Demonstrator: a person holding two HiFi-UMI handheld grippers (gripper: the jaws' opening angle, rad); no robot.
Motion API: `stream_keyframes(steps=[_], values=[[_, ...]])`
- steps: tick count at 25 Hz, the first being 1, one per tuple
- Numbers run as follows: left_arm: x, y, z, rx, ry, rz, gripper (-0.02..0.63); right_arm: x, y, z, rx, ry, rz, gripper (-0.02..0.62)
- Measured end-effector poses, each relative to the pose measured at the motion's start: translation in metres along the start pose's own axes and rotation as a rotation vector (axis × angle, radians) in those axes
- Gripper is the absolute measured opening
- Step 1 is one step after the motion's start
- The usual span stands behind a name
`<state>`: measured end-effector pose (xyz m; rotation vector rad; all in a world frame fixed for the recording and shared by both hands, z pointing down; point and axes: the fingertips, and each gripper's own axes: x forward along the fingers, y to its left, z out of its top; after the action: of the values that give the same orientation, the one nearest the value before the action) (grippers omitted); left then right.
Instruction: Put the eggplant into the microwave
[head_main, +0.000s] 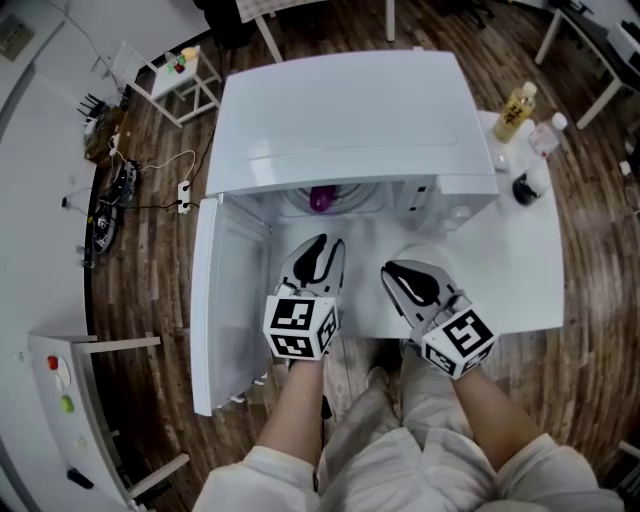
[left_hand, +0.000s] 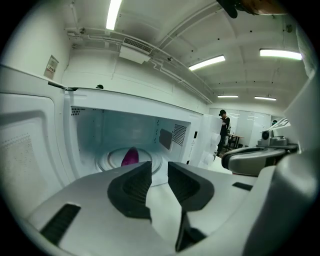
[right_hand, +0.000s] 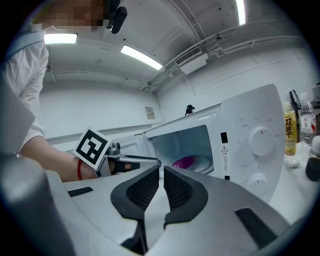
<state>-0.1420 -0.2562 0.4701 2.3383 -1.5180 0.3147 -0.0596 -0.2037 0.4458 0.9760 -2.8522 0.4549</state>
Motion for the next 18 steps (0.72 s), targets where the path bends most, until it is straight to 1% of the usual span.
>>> stream_keyframes(steps=[4, 5, 7, 10, 18], values=[[-0.013, -0.007, 0.004, 0.001, -0.006, -0.014, 0.042, -0.003, 0.006, 0.004, -0.013, 0.005, 0.001, 0.038], [-0.016, -0.008, 0.006, 0.002, -0.015, -0.016, 0.021, -0.004, 0.007, 0.006, -0.017, 0.005, 0.002, 0.038], [-0.023, -0.011, 0.012, 0.0, -0.042, -0.026, 0.002, -0.004, 0.009, 0.009, -0.028, 0.003, 0.003, 0.038], [-0.033, -0.018, 0.018, -0.002, -0.081, -0.049, 0.002, -0.006, 0.015, 0.014, -0.045, -0.001, 0.004, 0.038], [-0.06, -0.042, 0.025, -0.014, -0.146, -0.107, 0.002, -0.013, 0.03, 0.026, -0.069, -0.011, 0.009, 0.038]])
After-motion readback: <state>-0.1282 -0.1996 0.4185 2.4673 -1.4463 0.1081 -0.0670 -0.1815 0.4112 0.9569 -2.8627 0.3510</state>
